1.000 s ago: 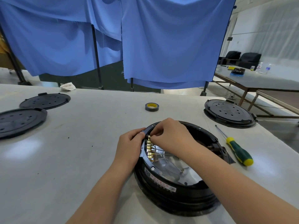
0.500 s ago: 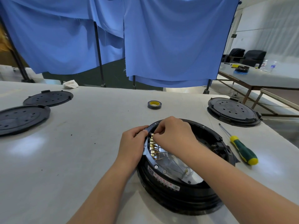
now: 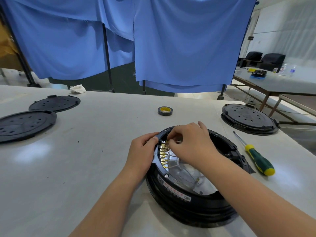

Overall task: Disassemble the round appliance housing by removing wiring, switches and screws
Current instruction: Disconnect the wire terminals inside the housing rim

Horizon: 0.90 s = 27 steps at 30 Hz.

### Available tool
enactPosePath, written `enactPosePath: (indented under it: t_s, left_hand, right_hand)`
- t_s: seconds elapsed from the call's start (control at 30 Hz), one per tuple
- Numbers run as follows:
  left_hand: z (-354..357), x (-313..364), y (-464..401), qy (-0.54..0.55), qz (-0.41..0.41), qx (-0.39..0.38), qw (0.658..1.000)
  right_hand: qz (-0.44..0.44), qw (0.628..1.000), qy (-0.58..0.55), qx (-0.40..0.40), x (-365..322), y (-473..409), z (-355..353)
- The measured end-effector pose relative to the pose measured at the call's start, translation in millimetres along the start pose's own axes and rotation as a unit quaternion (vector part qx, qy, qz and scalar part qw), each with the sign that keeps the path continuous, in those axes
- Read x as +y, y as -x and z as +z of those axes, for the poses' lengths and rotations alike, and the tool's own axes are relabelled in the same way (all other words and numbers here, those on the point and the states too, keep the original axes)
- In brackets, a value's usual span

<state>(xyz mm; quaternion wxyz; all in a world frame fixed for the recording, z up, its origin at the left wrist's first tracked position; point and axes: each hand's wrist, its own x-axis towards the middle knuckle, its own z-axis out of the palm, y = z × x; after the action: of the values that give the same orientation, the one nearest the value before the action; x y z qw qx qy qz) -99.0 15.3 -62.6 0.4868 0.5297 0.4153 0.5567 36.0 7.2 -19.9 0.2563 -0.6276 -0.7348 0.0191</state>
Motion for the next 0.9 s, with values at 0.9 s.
enactPosePath:
  t_s: [0.9]
  left_hand:
    - [0.1,3.3,-0.8,-0.009,0.004,0.005,1.000]
  right_hand:
    - [-0.153,0.985,0.084,-0.008,10.3,-0.5,1.1]
